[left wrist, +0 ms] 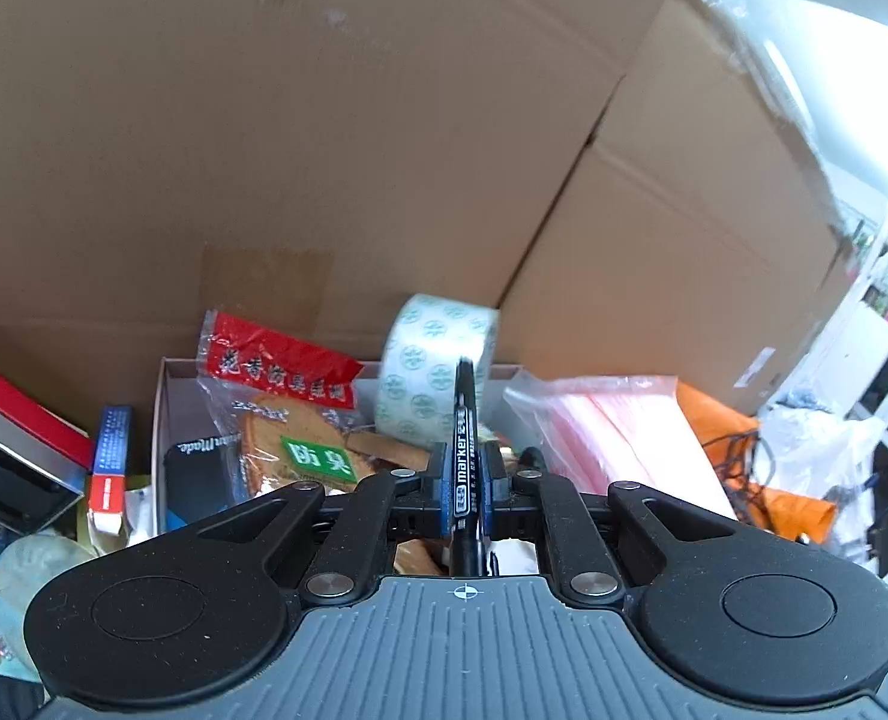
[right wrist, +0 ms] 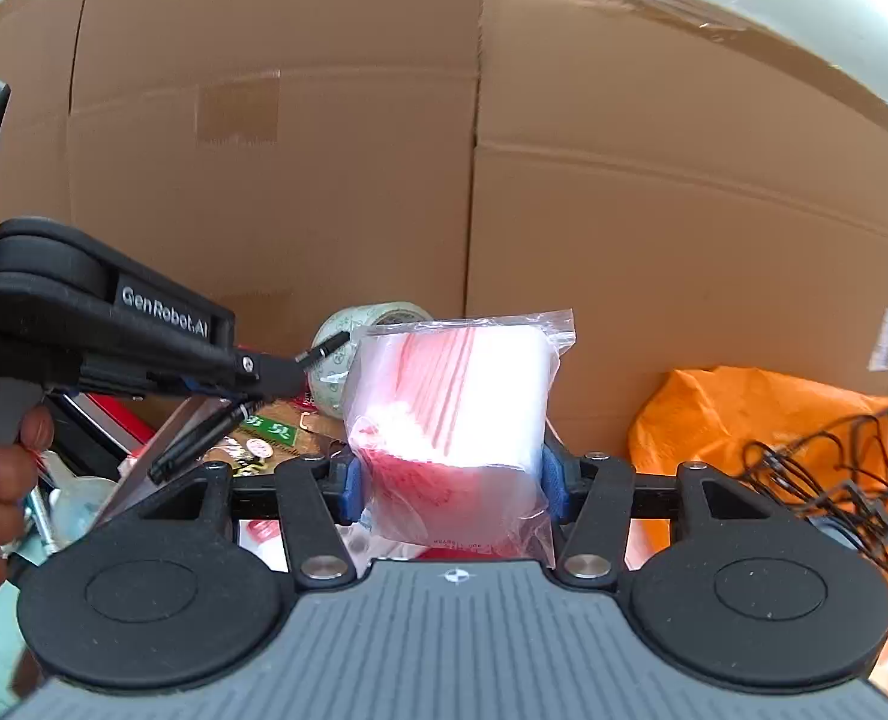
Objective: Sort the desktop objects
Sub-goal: 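Carry the marker and zip bag into the cardboard box and release both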
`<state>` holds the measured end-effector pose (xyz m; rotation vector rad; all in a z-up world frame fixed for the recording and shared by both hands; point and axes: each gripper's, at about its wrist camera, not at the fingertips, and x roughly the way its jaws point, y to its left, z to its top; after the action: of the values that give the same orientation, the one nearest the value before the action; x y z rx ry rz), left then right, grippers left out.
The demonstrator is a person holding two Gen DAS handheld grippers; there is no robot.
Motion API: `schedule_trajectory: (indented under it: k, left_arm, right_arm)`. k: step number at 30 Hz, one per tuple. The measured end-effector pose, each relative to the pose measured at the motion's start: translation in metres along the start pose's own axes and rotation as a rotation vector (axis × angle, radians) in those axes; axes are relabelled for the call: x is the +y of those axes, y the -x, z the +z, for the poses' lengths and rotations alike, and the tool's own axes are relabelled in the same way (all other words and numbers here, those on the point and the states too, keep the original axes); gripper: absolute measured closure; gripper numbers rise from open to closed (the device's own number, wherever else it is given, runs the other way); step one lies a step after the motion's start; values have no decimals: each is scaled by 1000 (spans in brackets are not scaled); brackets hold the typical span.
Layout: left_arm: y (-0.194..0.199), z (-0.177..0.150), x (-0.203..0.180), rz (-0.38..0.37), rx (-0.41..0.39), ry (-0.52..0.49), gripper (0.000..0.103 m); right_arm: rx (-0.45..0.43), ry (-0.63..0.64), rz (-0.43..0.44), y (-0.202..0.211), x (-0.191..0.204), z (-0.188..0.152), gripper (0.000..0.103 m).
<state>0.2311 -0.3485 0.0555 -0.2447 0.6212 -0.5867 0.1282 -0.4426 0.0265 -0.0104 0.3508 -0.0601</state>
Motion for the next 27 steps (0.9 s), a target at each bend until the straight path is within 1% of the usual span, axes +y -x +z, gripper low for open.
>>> schedule_trajectory:
  k: [2,3,4,5,6,7,8,9,10,11,13,15,16,19,22,24,27]
  left_arm:
    - [-9,1,4,18,3,3,96]
    - [-11,1,7,23,4,7,75]
    - [-13,0,10,24,5,12,67]
    - [-12,0,13,24,-1,17,59]
    - [-11,-1,15,11,-7,18,41]
    - [-10,-2,17,1,-14,12,33]
    - [-8,-3,18,-1,-25,2,30]
    - [-7,-4,18,-3,-36,-9,26]
    - [-6,-6,18,-9,-42,-22,20]
    - [-5,-8,18,-17,-47,-32,16]
    - [-2,-12,17,-28,-61,-53,4]
    - [3,-16,13,-32,-79,-92,0]
    - [6,-19,10,-30,-85,-118,0]
    - [14,-25,2,-17,-82,-194,0]
    - [24,-30,-4,-8,-90,-235,0]
    - [31,-32,-6,-9,-90,-244,0]
    - [44,-34,-6,-19,-101,-231,0]
  right_arm:
    - [37,-24,30,-18,-4,1,38]
    - [65,-37,39,-28,-7,1,36]
    - [90,-39,39,-35,-7,0,32]
    - [84,-35,26,-36,-7,-2,25]
    - [58,-23,5,-33,-5,-4,21]
    - [38,-8,-12,-30,-5,-4,15]
    - [30,3,-25,-27,-4,-5,12]
    - [29,13,-33,-25,-3,-5,12]
    - [28,20,-37,-23,-2,-6,12]
    - [26,23,-41,-19,-1,-8,12]
    - [31,23,-44,-16,1,-11,11]
    - [36,17,-46,-11,2,-12,6]
    - [39,13,-47,-10,2,-12,1]
    - [39,13,-49,-5,7,-9,0]
    - [20,14,-55,6,13,-7,0]
    - [4,16,-62,15,17,-5,0]
    - [-5,30,-79,28,24,-2,0]
